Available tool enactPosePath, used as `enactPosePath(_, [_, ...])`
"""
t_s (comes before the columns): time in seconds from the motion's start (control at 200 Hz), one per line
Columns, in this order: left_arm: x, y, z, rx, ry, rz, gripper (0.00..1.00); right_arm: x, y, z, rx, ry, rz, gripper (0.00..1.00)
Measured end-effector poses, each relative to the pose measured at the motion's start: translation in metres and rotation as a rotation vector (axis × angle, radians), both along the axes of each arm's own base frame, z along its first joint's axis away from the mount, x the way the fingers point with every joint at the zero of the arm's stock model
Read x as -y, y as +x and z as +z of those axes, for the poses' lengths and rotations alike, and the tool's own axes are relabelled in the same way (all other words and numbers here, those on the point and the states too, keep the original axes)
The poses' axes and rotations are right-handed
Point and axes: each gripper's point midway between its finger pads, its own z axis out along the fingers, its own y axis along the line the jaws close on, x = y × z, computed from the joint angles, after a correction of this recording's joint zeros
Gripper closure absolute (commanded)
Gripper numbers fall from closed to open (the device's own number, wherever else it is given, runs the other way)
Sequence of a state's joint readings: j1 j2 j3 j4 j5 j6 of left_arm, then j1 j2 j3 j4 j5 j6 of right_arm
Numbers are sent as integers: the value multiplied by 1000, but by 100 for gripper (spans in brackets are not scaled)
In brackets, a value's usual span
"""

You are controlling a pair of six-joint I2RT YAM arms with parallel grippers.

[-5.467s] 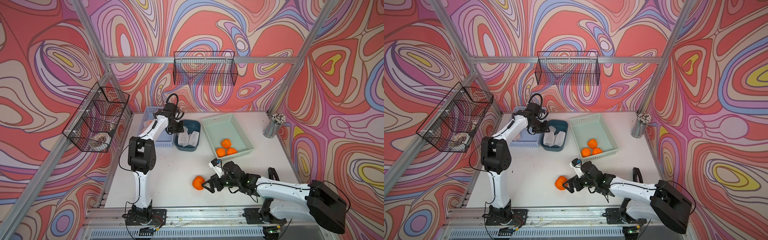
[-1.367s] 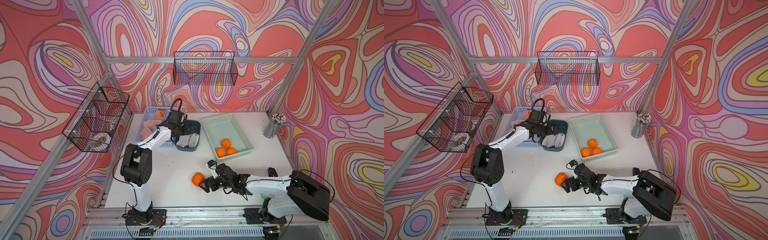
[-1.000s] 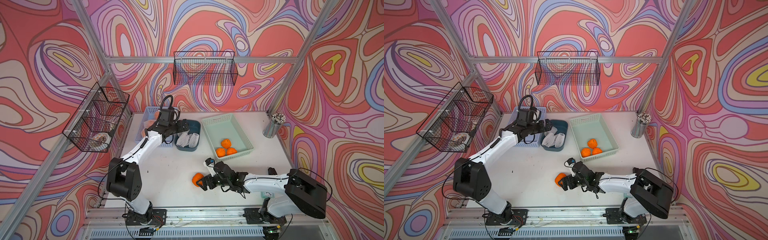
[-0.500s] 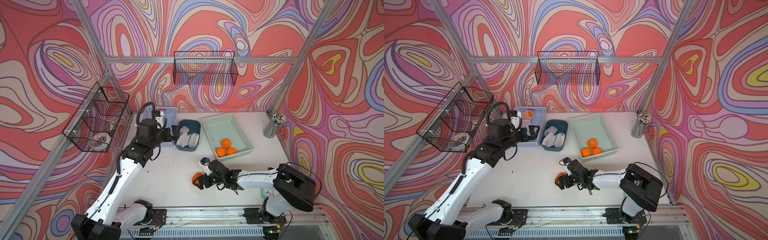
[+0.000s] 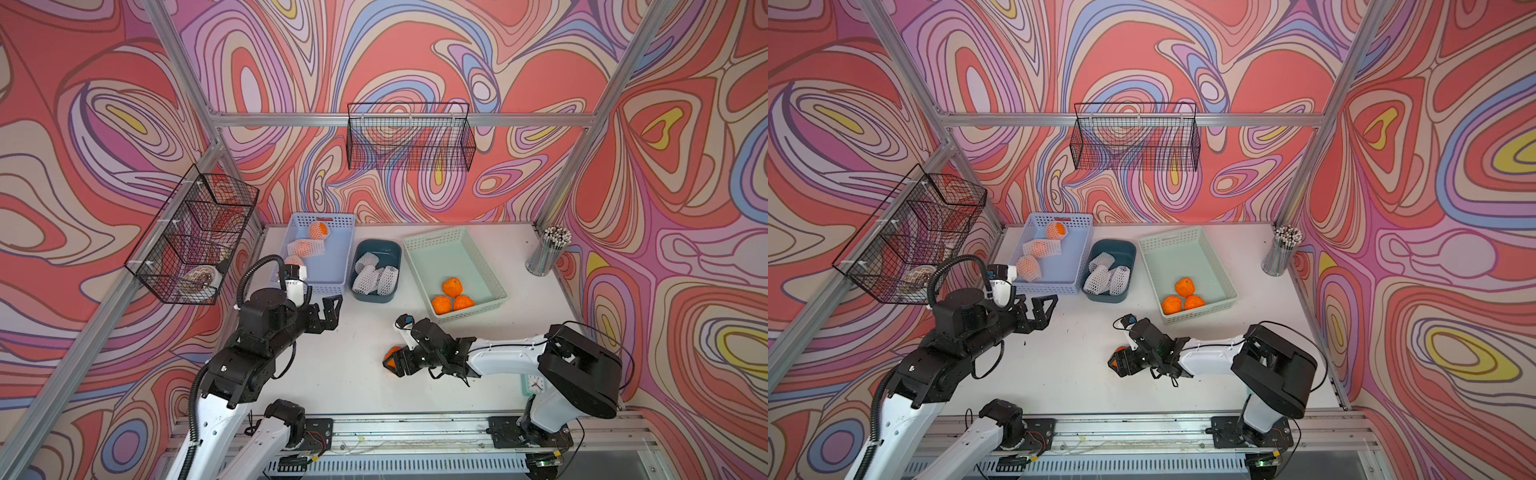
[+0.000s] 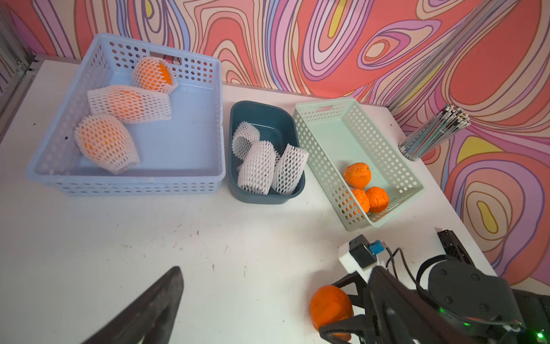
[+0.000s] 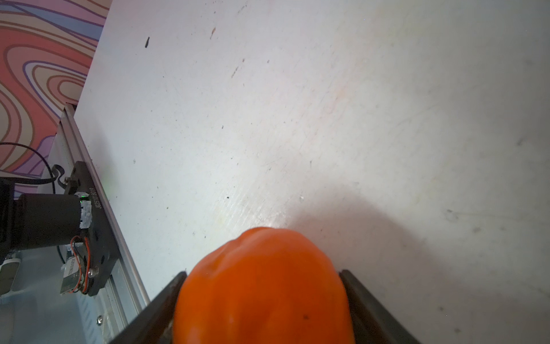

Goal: Remove foam nets from oranges
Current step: Pick up the orange from the center of the board, then place the orange in the basket.

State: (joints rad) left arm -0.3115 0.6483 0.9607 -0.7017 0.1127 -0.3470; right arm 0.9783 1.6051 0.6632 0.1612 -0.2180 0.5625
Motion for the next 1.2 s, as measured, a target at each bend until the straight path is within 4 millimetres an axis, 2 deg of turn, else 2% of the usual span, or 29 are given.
enactPosePath(0.14, [-8, -14, -2, 4, 15, 14, 0, 4, 0, 1, 2, -15, -10, 33])
enactPosePath(0.26, [-11, -19, -4, -1, 25, 21, 0, 7, -1, 1, -2, -28, -15, 34])
enactPosePath(0.396, [-12, -22, -7, -2, 29, 19, 0, 11, 0, 18, 22, -16, -29, 34])
enactPosePath(0.516, [-12, -28, -13, 8, 27, 4, 0, 19, 3, 49, 74, 5, -53, 33])
enactPosePath(0.731, [-14, -38, -12, 49, 19, -7, 0, 38, 20, 132, 229, 22, -132, 32])
enactPosePath(0.826, [-13, -38, -12, 48, 19, -11, 0, 57, 29, 161, 286, 2, -188, 32])
enactPosePath(0.921, [-13, -38, -13, 46, 19, -11, 0, 84, 44, 177, 317, -41, -265, 32])
enactPosePath(1.077, [-13, -38, -18, 37, 25, -12, 0, 136, 73, 185, 330, -140, -405, 32])
enactPosePath(1.202, [-13, -37, -21, 30, 28, -12, 0, 168, 93, 185, 321, -215, -482, 32])
